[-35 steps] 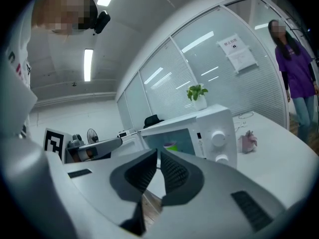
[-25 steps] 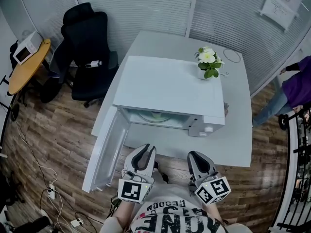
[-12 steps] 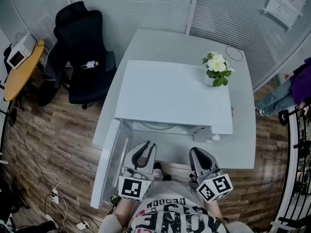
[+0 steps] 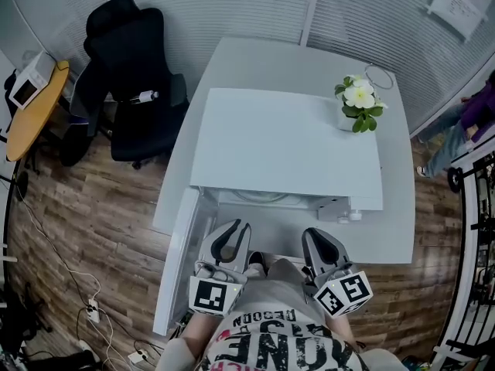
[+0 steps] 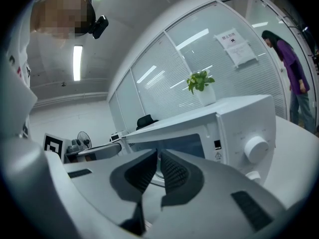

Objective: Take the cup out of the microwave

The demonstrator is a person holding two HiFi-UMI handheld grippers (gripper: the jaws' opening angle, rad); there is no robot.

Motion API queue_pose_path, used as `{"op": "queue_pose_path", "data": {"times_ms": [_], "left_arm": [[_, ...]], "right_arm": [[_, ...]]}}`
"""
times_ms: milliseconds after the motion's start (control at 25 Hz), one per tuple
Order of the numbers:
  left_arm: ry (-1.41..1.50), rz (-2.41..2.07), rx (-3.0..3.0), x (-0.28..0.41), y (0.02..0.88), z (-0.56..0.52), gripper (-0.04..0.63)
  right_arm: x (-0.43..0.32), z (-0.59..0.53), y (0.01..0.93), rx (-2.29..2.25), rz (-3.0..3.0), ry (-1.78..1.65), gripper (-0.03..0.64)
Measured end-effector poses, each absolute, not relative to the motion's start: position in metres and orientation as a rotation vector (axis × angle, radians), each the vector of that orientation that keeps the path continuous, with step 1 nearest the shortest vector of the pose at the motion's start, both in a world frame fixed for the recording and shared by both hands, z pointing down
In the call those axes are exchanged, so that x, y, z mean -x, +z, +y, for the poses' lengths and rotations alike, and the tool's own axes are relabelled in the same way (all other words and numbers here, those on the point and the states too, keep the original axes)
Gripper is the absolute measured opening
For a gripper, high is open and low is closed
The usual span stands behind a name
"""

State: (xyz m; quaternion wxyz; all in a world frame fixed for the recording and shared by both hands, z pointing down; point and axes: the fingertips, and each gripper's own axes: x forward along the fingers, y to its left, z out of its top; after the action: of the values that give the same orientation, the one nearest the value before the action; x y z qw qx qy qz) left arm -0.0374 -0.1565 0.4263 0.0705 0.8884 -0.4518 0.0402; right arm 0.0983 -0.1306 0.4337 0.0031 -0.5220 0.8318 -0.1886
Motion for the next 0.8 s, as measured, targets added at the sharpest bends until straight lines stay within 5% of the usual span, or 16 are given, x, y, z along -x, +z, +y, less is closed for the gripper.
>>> {"op": "queue_pose_path", "data": {"times_ms": [800], "left_arm": [[0.106,-1.452,-2.655,0.025,0.409,-0.168,0.066]], "right_arm": [[-0.106,-0.156,0.428,1.515,2.681,-0.596,0.028]]}}
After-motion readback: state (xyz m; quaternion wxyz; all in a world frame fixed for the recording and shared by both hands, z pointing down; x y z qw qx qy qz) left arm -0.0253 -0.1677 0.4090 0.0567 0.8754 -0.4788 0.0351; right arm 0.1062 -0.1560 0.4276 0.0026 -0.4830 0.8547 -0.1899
